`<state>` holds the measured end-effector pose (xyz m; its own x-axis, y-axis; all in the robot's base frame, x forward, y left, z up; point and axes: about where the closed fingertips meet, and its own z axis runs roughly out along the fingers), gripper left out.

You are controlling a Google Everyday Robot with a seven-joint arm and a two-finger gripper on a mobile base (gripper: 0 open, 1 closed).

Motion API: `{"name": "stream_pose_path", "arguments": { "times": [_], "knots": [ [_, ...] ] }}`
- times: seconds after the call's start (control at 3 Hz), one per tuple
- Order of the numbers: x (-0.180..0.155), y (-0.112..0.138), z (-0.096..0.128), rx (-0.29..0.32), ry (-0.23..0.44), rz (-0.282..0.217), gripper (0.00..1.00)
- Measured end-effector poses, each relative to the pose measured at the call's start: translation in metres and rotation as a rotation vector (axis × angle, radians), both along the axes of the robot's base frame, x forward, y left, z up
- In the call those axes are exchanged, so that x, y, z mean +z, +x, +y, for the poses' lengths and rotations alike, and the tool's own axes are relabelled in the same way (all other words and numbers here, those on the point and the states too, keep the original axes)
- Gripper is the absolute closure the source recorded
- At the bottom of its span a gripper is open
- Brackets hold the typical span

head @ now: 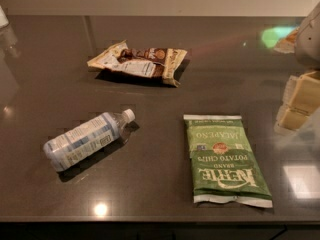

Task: Pick blue plastic bottle

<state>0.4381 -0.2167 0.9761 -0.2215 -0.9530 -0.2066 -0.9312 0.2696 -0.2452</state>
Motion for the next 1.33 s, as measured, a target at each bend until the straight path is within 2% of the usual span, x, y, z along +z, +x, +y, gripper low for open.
{"name": "stream_pose_path", "arguments": {
  "times": [0.67, 1.33],
  "knots": [
    [0.0, 0.0, 0.0, 0.0, 0.0, 0.0, 0.0],
    [-0.043, 0.042, 0.12, 0.159, 0.021, 0.062, 0.0]
  ]
}}
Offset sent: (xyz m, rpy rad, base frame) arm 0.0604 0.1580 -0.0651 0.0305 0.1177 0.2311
